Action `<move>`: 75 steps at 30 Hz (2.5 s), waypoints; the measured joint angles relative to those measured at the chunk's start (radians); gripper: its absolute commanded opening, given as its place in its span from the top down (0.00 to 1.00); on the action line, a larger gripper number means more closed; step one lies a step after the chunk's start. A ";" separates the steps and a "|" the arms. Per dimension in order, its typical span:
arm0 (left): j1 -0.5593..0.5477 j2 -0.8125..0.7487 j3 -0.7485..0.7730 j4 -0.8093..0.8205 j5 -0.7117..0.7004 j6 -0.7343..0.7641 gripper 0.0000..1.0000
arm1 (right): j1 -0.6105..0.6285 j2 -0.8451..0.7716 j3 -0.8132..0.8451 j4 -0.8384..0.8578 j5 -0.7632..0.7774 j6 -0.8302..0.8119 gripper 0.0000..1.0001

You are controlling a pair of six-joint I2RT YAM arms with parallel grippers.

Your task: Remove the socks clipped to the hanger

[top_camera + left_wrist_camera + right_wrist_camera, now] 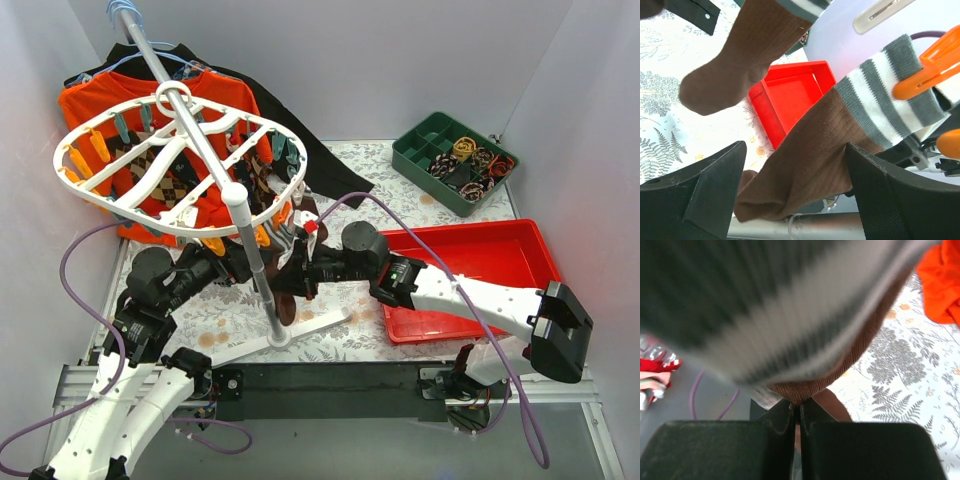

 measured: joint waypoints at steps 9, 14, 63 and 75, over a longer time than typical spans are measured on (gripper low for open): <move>0.003 0.042 -0.012 0.043 0.085 0.008 0.49 | -0.001 0.061 0.080 -0.036 -0.056 0.000 0.96; 0.001 0.048 -0.016 0.061 0.134 -0.005 0.81 | -0.001 0.063 0.082 -0.049 -0.044 0.003 0.86; -0.010 0.024 -0.016 0.023 0.150 -0.049 1.00 | 0.048 -0.026 0.412 -0.369 0.489 -0.111 0.27; -0.010 0.024 -0.016 0.023 0.150 -0.053 1.00 | 0.077 -0.016 0.412 -0.317 0.565 -0.054 0.43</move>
